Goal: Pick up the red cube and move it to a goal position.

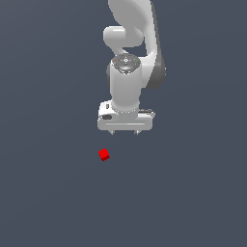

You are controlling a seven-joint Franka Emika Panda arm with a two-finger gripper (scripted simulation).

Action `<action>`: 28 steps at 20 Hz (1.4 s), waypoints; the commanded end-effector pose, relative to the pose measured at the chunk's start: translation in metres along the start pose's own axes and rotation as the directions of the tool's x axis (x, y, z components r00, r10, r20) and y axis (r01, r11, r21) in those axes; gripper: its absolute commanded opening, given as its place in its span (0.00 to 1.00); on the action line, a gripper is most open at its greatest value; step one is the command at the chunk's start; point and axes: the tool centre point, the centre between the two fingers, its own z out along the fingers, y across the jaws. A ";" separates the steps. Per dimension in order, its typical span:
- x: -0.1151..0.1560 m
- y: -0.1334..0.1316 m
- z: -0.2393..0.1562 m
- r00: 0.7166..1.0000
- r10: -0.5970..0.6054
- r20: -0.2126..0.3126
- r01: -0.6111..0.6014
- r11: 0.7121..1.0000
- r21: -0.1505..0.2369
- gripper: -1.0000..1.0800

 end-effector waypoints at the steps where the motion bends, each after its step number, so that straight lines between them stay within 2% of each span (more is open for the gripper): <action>1: 0.000 0.000 0.000 1.000 0.000 0.000 0.000 1.000 0.000 0.96; 9: -0.001 0.007 0.010 0.999 -0.032 0.002 0.032 0.999 0.001 0.96; 17: -0.001 0.027 0.041 0.991 -0.130 0.008 0.130 0.991 0.004 0.96; 22: 0.000 0.047 0.071 0.974 -0.225 0.013 0.225 0.974 0.007 0.96; 28: 0.006 0.072 0.110 0.939 -0.342 0.020 0.342 0.940 0.012 0.96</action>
